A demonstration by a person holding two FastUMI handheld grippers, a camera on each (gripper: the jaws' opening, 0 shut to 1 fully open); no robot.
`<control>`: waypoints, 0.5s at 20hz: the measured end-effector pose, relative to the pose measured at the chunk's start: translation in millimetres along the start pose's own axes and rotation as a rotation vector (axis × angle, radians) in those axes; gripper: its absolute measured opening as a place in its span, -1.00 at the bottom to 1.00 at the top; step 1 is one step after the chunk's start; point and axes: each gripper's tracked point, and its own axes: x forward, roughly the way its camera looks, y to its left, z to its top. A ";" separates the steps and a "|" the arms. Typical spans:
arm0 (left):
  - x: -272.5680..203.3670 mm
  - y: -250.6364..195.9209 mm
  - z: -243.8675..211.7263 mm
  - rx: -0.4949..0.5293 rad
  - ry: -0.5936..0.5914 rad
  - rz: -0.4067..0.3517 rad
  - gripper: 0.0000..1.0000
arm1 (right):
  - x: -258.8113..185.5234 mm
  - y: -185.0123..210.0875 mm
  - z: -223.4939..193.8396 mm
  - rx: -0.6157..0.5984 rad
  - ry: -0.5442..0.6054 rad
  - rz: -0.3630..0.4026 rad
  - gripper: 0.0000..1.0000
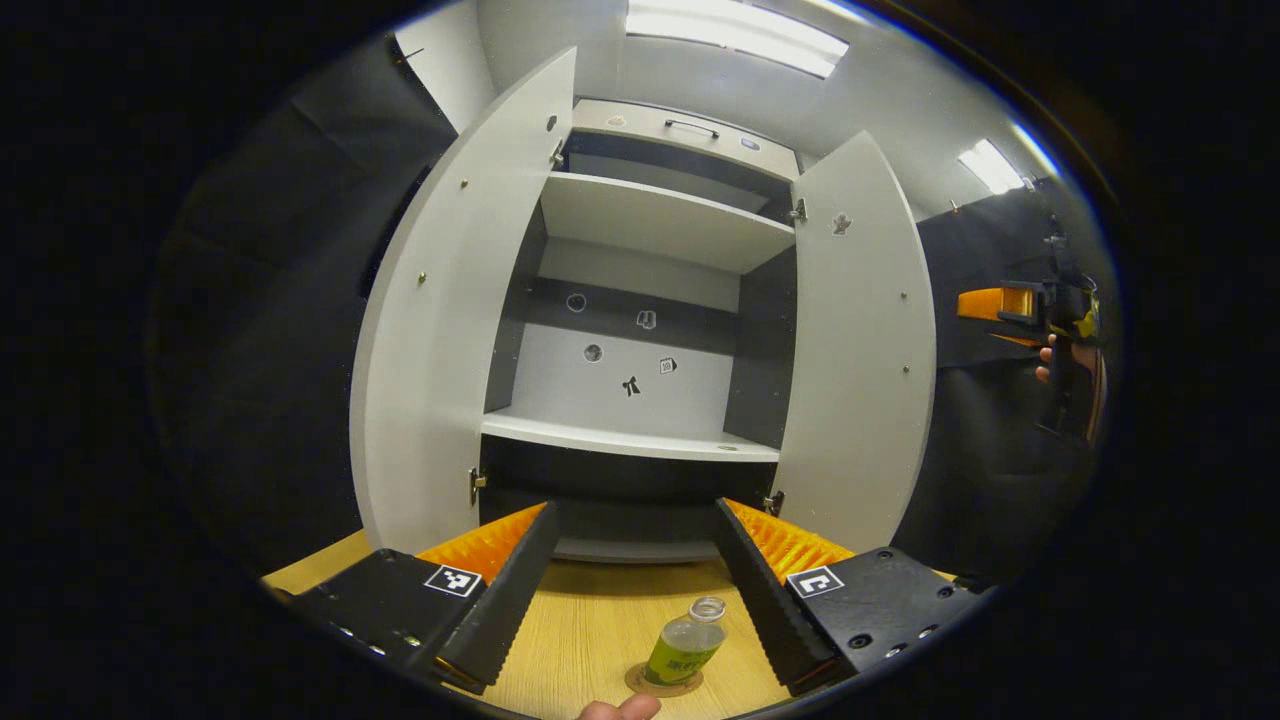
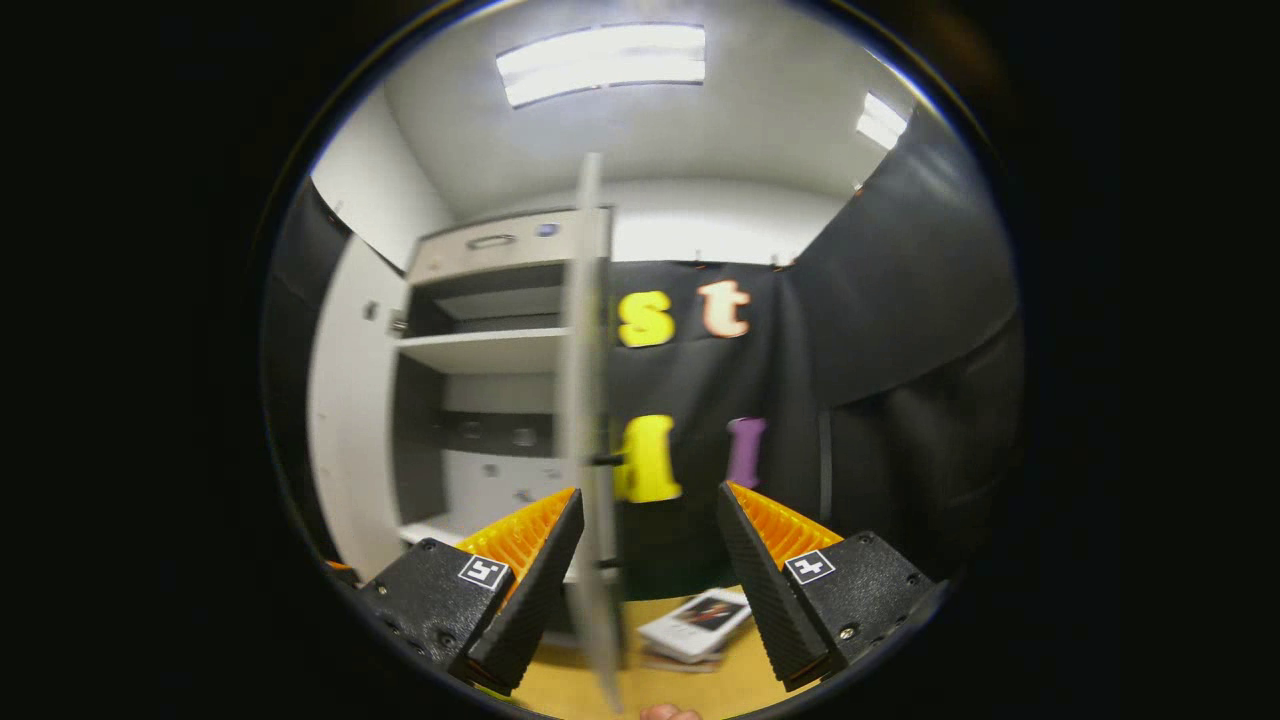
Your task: Grasp the bottle in the cabinet with the left hand and place it on the coaster, then close the right door with the right hand and the left door with the left hand.
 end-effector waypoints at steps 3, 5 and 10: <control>0.0 -0.3 -3.6 -0.007 0.014 -0.001 0.95 | 29.2 -13.8 -4.1 -0.009 -0.001 -0.012 0.65; -0.1 -0.5 -5.2 -0.008 0.019 0.001 0.90 | 42.2 -14.9 -11.2 -0.004 0.023 0.000 0.65; -3.5 2.0 -8.5 -0.005 0.021 0.010 1.00 | 49.0 -0.2 -12.9 0.029 0.019 0.017 0.61</control>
